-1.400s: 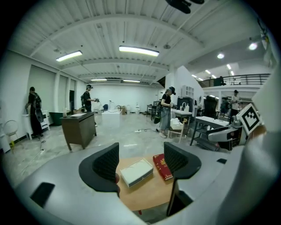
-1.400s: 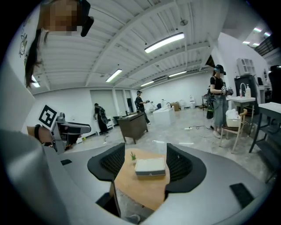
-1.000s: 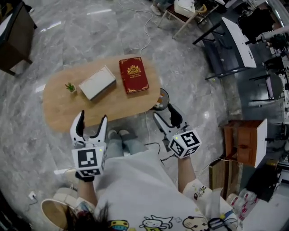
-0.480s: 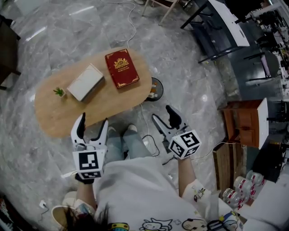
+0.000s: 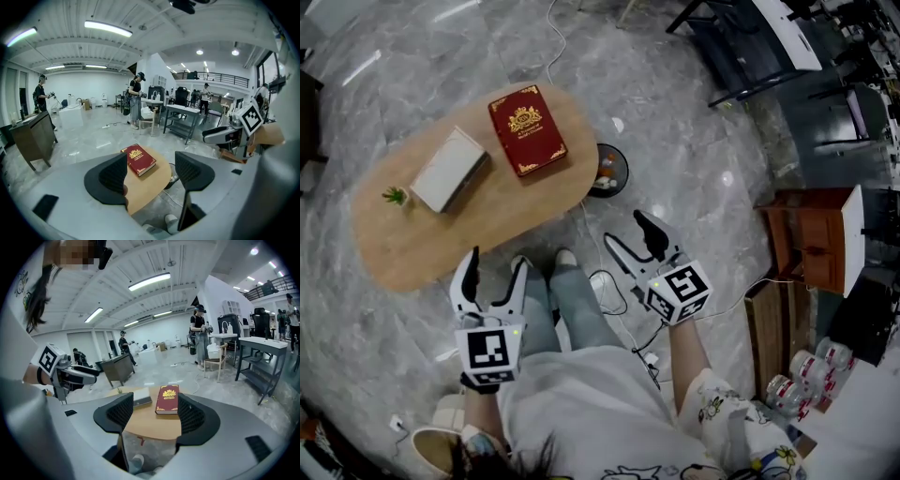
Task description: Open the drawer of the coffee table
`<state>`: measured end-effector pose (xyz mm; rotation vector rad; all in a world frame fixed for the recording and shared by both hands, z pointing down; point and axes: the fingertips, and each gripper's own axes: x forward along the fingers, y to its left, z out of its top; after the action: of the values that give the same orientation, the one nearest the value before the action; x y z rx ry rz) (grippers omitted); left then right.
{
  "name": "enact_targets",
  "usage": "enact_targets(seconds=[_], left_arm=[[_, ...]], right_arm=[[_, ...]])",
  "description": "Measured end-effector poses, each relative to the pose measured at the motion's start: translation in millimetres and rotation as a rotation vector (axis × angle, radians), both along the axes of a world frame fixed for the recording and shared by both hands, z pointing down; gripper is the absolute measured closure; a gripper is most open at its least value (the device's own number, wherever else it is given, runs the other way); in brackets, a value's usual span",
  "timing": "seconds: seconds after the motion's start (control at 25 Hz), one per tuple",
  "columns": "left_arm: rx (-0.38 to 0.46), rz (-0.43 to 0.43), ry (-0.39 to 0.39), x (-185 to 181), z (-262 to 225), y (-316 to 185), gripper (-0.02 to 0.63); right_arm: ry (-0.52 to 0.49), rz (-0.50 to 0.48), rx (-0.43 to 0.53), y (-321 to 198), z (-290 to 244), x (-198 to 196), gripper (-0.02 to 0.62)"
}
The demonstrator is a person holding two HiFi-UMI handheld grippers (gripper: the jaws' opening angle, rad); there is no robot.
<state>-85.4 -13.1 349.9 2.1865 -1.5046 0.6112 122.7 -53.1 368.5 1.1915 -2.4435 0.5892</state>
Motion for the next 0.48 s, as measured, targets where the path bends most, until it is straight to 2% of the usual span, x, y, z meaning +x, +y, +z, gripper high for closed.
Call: enact_targets(seconds=[0.48], left_arm=[[-0.121, 0.091, 0.008, 65, 105, -1, 0.311]], right_arm=[[0.084, -0.078, -0.057, -12, 122, 32, 0.335]])
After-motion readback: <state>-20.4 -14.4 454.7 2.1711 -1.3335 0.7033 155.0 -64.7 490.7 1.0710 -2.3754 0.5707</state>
